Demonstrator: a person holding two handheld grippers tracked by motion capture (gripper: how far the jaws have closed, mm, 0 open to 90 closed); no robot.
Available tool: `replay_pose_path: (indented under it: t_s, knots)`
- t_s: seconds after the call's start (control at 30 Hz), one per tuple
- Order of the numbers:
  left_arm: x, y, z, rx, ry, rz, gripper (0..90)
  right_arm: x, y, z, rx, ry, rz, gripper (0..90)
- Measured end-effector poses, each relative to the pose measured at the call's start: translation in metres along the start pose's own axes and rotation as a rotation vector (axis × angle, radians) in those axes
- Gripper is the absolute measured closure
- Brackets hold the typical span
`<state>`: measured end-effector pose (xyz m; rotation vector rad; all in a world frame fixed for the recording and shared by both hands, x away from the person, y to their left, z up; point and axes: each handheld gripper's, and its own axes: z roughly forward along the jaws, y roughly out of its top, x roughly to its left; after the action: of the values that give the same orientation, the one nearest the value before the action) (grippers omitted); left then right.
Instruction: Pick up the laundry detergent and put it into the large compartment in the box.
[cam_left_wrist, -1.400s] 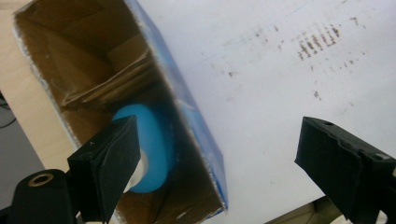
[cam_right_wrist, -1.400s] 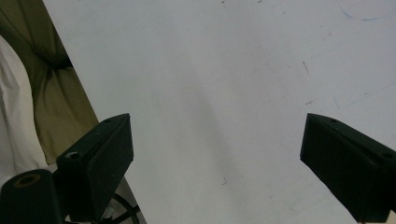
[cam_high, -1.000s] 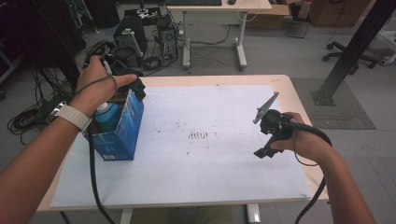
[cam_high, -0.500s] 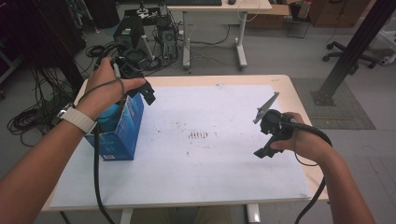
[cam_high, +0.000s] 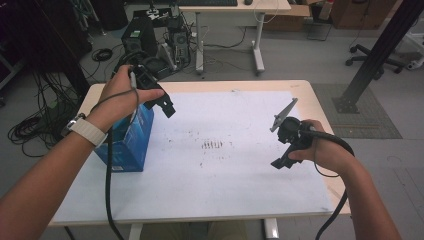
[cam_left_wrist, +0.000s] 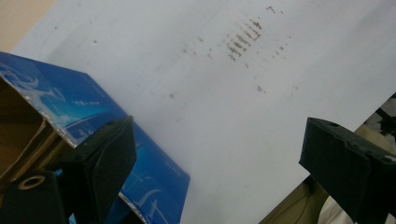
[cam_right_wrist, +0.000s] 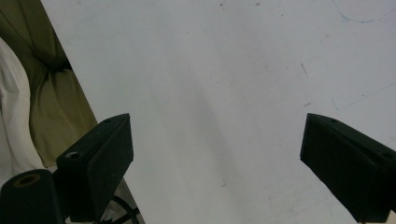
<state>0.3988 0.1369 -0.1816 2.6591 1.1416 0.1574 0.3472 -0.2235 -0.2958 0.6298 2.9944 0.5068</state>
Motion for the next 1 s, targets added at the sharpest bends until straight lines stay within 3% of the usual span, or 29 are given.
replay_pose_path:
  t_s: [0.33,1.0]
  knots:
    - [-0.007,0.001,0.002,0.017,-0.028,0.049,11.3,-0.001,0.000,-0.001,-0.002,-0.002,-0.002,9.7]
    - [-0.028,0.001,0.014,0.055,-0.109,0.217,11.2,0.000,0.002,0.001,0.000,0.002,-0.002,9.7]
